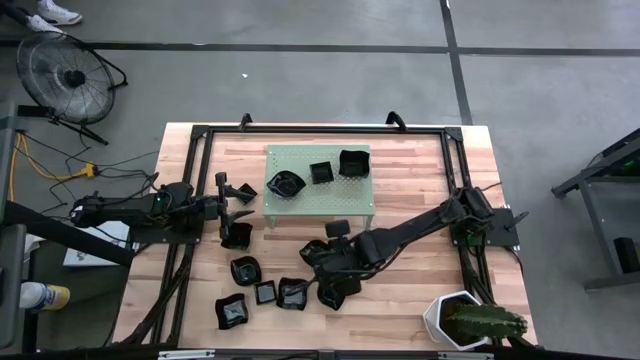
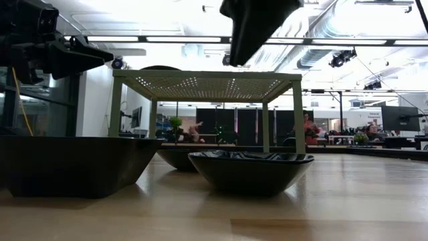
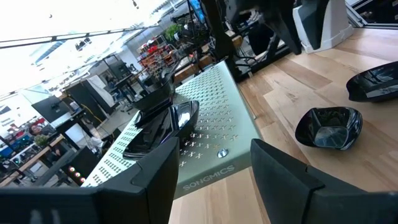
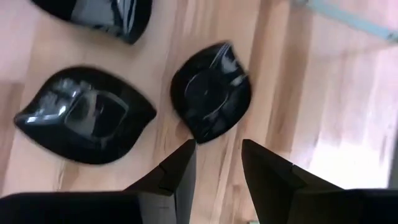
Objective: Pick & Place Mini shaped plates
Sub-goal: Stack the leaf-shaped plate on top of the other leaf-shaped plate on the shelf
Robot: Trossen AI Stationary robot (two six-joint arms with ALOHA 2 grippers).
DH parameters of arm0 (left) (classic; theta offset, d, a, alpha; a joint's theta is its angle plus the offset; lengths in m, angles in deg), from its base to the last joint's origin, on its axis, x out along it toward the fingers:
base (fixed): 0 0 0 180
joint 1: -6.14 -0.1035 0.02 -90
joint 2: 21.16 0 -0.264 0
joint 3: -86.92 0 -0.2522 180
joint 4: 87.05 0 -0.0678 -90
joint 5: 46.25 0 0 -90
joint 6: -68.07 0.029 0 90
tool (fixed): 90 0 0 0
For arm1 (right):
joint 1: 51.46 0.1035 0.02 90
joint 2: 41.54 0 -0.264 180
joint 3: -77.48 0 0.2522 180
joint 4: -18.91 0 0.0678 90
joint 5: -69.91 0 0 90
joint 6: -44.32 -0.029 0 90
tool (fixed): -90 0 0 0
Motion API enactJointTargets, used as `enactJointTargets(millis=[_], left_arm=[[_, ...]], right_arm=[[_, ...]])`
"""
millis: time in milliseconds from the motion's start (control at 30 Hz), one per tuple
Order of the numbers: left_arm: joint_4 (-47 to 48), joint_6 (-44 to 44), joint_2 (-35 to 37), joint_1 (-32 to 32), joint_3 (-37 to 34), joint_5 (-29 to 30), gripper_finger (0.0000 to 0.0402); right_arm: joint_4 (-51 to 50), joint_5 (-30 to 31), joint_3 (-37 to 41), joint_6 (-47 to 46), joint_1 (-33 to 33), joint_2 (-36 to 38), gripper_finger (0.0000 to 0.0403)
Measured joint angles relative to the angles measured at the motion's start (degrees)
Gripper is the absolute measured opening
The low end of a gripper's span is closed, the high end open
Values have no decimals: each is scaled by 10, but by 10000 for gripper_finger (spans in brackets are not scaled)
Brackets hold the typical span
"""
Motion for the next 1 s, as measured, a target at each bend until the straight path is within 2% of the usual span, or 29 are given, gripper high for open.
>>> enactJointTargets(millis=[67, 300, 467, 700, 1000], left_arm=[[0, 0, 0, 0, 0, 0, 193], [0, 0, 0, 0, 0, 0, 193], [0, 0, 0, 0, 0, 0, 193], [0, 0, 0, 0, 0, 0, 193], [0, 0, 0, 0, 0, 0, 193]], right_arm=[[5, -5, 19, 15, 6, 1, 124], [47, 16, 89, 155, 39, 0, 124], [135, 35, 172, 220, 47, 30, 124], [315, 62, 315, 292, 43, 75, 124], [403, 116, 378, 364, 30, 75, 124]])
